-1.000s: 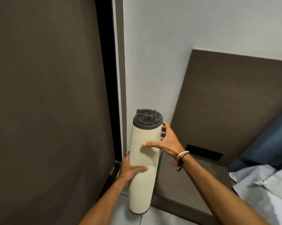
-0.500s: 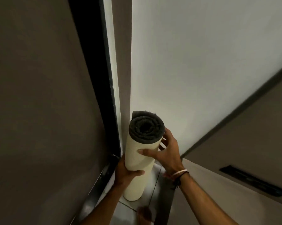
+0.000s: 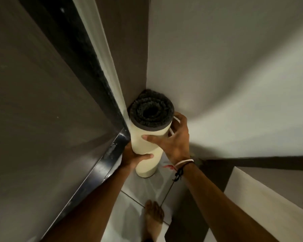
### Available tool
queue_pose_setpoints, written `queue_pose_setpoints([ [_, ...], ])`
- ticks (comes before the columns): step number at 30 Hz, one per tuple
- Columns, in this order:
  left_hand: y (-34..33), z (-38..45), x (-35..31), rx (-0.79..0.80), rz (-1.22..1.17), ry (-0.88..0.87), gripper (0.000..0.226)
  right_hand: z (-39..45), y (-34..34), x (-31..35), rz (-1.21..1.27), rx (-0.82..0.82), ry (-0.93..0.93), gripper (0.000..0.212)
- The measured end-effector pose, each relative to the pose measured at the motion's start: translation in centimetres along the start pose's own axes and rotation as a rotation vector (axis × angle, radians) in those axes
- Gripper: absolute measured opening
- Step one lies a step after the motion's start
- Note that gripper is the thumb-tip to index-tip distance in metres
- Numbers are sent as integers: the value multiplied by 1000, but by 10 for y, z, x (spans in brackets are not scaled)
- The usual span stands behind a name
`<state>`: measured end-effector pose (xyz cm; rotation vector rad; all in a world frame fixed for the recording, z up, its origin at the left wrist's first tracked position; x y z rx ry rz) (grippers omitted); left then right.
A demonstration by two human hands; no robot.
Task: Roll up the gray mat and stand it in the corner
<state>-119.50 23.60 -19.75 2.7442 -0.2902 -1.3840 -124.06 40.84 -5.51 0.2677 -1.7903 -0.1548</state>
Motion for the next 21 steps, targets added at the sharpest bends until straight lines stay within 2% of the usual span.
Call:
queue_pose_setpoints([
  [5,-3,19,17,65,8,119,95,10,1,-16,23,-20,-18,101],
  [11,5,7,18,38,138,164,82,6,-2,-7,-110,35,-28,97],
  [13,13,-9,8,24,197,147,89,0,-2,5,-301,38,-41,98],
  [14,18,-19,0,2,273,145,95,-3,-1,13,-477,24,-29,101],
  [17,39,-62,-43,-95,703,114,94,-20,4,31,-936,66,-71,112],
  [19,53,-88,-83,-174,904,20,82,-30,14,47,-1052,97,-121,107],
  [21,63,-130,-121,-211,977,-119,74,-58,26,78,-1080,75,-100,98],
])
Point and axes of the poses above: each hand's wrist, its own z-axis towards the middle knuckle, its own y-axis out of the back of the hand, x = y × z, the point moved 10 cm from there along z, towards the middle knuckle, and after that the axes turned 10 degrees about x, right-handed, at the moved point
